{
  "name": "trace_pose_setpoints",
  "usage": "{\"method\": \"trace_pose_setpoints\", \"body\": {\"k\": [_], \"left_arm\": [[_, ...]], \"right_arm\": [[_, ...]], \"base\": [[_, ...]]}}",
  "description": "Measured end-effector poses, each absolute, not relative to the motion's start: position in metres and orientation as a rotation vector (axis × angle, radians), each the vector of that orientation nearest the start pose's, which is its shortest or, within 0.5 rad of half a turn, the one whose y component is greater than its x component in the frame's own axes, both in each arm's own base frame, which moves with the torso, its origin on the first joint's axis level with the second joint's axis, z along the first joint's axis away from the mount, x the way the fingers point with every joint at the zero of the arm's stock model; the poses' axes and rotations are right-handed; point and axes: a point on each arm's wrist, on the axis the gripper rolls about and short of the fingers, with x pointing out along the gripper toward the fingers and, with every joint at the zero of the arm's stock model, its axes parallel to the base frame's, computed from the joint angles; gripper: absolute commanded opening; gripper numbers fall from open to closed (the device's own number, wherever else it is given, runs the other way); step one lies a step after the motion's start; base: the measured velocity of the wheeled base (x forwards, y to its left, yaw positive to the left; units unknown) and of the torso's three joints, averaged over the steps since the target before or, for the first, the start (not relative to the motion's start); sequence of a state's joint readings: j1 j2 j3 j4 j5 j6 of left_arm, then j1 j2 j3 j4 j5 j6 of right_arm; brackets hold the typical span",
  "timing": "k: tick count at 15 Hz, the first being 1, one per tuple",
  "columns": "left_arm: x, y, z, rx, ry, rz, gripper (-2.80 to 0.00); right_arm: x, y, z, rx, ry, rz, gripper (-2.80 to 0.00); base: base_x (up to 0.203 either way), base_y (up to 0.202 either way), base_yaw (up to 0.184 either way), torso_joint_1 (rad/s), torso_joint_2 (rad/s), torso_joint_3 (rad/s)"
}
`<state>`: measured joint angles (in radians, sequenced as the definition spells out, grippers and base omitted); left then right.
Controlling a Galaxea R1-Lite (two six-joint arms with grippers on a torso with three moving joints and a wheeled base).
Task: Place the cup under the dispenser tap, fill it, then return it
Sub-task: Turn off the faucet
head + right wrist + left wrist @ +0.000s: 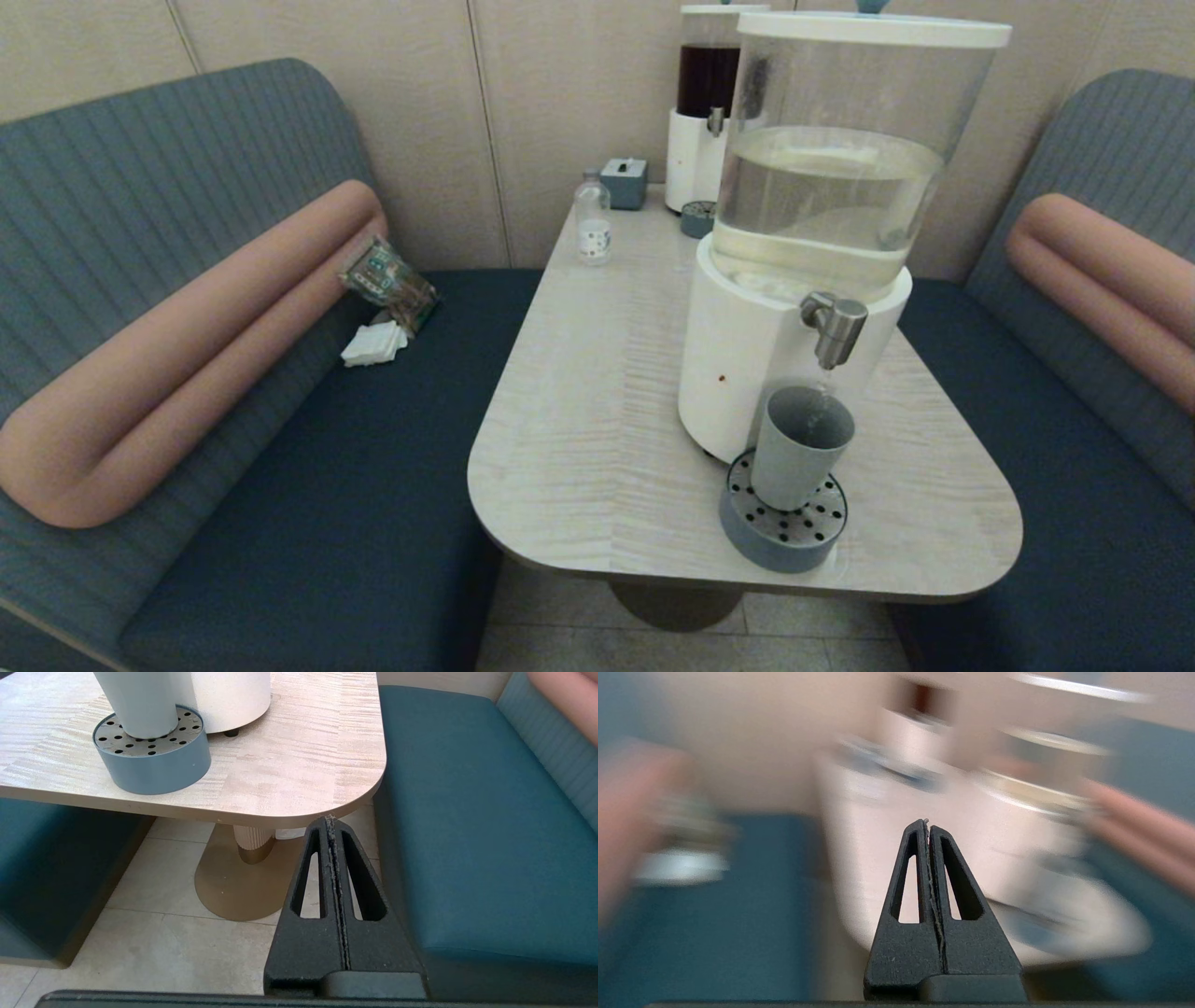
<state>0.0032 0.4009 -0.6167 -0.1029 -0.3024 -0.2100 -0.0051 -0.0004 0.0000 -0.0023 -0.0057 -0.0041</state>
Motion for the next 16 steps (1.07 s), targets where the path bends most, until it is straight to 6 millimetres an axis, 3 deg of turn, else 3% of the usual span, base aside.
{"method": "trace_pose_setpoints", "body": {"k": [4, 7, 10, 13, 16], "left_arm": [[0.036, -0.016, 0.282, -0.195, -0.026, -0.777, -2.8], [0.087, -0.02, 0.299, -0.225, 0.125, -1.021, -2.8], [0.133, -0.029, 0.338, -0.242, 0.193, -1.155, -2.8], [0.166, -0.047, 0.376, -0.239, 0.243, -1.246, -2.8], [0.199, -0.077, 0.391, -0.168, 0.287, -1.302, -2.8]], "right_arm": [[-0.023, 0.0, 0.076, -0.004, -0.003, -0.011, -2.8], [-0.023, 0.0, 0.076, -0.004, -0.003, -0.011, -2.8], [-0.023, 0.0, 0.076, -0.004, -0.004, -0.011, -2.8], [-0.023, 0.0, 0.076, -0.004, -0.003, -0.01, -2.8], [-0.023, 0.0, 0.076, -0.004, -0.004, -0.011, -2.8]], "base": [[0.0, 0.0, 0.0, 0.0, 0.0, 0.0], [0.0, 0.0, 0.0, 0.0, 0.0, 0.0], [0.0, 0.0, 0.0, 0.0, 0.0, 0.0], [0.0, 0.0, 0.0, 0.0, 0.0, 0.0], [0.0, 0.0, 0.0, 0.0, 0.0, 0.0]]}}
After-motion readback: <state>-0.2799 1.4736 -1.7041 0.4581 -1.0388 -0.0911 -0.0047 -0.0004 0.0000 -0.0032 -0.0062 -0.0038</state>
